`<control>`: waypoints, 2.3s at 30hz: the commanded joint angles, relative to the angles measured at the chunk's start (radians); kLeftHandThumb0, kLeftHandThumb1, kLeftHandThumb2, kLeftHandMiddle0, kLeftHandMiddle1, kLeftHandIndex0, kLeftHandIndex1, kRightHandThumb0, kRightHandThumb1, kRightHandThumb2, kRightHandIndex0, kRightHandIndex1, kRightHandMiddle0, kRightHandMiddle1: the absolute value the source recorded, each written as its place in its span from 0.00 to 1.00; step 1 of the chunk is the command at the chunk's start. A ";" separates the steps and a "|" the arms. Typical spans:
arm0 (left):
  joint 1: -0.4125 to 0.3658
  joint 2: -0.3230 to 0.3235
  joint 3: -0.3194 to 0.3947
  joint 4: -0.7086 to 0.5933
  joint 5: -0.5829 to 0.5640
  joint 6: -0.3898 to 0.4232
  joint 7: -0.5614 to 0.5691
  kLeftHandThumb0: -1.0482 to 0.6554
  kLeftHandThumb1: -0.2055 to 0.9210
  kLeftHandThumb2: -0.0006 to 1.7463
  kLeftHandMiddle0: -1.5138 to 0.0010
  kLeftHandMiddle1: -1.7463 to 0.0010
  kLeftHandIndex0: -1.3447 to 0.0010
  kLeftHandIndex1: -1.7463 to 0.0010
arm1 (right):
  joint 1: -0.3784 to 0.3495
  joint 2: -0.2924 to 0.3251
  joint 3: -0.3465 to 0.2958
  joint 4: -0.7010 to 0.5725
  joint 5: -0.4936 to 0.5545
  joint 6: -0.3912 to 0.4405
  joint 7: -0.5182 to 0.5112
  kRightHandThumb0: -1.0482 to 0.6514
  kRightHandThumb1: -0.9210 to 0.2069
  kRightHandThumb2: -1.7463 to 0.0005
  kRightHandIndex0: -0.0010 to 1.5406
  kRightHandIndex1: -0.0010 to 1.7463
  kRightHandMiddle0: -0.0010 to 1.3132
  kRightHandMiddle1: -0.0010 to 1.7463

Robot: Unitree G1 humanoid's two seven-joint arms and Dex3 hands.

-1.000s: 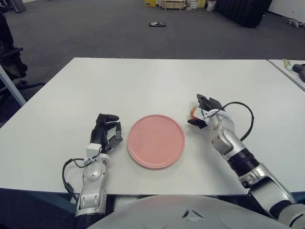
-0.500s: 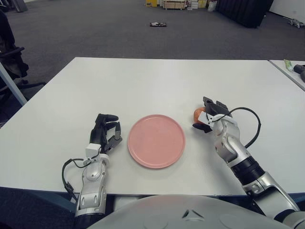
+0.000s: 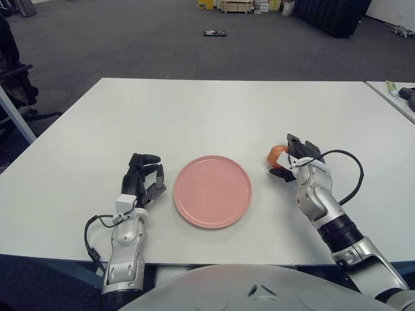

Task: Put the apple into the plate.

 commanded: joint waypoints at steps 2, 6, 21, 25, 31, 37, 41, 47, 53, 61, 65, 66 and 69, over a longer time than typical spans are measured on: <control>-0.001 0.000 0.001 -0.010 0.007 0.007 0.010 0.39 0.82 0.47 0.60 0.18 0.76 0.00 | 0.013 0.023 0.003 0.096 0.040 -0.018 -0.002 0.17 0.43 0.53 0.00 0.00 0.00 0.00; 0.001 0.000 -0.001 -0.017 0.013 0.016 0.013 0.39 0.81 0.48 0.60 0.18 0.76 0.00 | -0.011 0.041 -0.008 0.163 0.052 -0.040 -0.031 0.19 0.41 0.51 0.00 0.00 0.02 0.01; -0.002 -0.006 -0.002 0.012 0.015 -0.052 0.019 0.39 0.78 0.50 0.57 0.21 0.74 0.00 | -0.063 0.105 -0.051 0.302 0.100 -0.071 -0.134 0.22 0.37 0.50 0.00 0.07 0.00 0.20; 0.000 -0.005 -0.003 0.008 0.018 -0.041 0.019 0.39 0.78 0.50 0.56 0.21 0.74 0.00 | -0.079 0.115 -0.053 0.322 0.109 -0.089 -0.157 0.23 0.37 0.50 0.00 0.11 0.00 0.22; 0.000 -0.006 -0.001 0.011 0.016 -0.045 0.021 0.39 0.78 0.50 0.57 0.21 0.74 0.00 | -0.105 0.123 -0.059 0.373 0.119 -0.142 -0.216 0.23 0.36 0.50 0.00 0.27 0.00 0.33; -0.005 -0.001 0.002 0.030 0.010 -0.069 0.012 0.39 0.79 0.49 0.58 0.20 0.75 0.00 | -0.122 0.135 -0.081 0.428 0.136 -0.224 -0.310 0.25 0.42 0.42 0.07 0.82 0.07 0.86; -0.007 -0.001 0.003 0.039 0.010 -0.086 0.014 0.39 0.79 0.49 0.58 0.20 0.75 0.00 | -0.129 0.141 -0.096 0.456 0.156 -0.269 -0.362 0.33 0.41 0.38 0.21 0.95 0.28 0.96; -0.005 -0.001 0.003 0.040 0.011 -0.088 0.015 0.39 0.78 0.50 0.57 0.20 0.75 0.00 | -0.146 0.165 -0.133 0.474 0.191 -0.288 -0.424 0.34 0.51 0.28 0.45 1.00 0.43 1.00; 0.000 0.001 0.004 0.025 0.007 -0.058 0.013 0.39 0.78 0.50 0.57 0.21 0.75 0.00 | -0.148 0.184 -0.170 0.476 0.231 -0.299 -0.459 0.32 0.58 0.21 0.60 1.00 0.49 1.00; -0.001 -0.010 0.004 0.013 0.004 -0.038 0.024 0.39 0.79 0.49 0.58 0.21 0.75 0.00 | -0.151 0.191 -0.201 0.469 0.273 -0.328 -0.482 0.32 0.62 0.18 0.76 1.00 0.52 1.00; -0.002 -0.013 0.006 0.012 0.012 -0.038 0.035 0.39 0.79 0.49 0.59 0.21 0.75 0.00 | -0.135 0.186 -0.203 0.440 0.277 -0.355 -0.503 0.32 0.62 0.18 0.79 1.00 0.52 1.00; -0.003 -0.013 0.006 0.015 0.014 -0.043 0.036 0.39 0.79 0.49 0.59 0.21 0.75 0.00 | -0.132 0.185 -0.204 0.435 0.279 -0.360 -0.506 0.32 0.62 0.18 0.80 1.00 0.52 1.00; -0.004 -0.012 0.005 0.014 0.017 -0.037 0.038 0.39 0.79 0.49 0.59 0.21 0.75 0.00 | -0.120 0.184 -0.207 0.415 0.284 -0.369 -0.513 0.32 0.62 0.18 0.81 1.00 0.52 1.00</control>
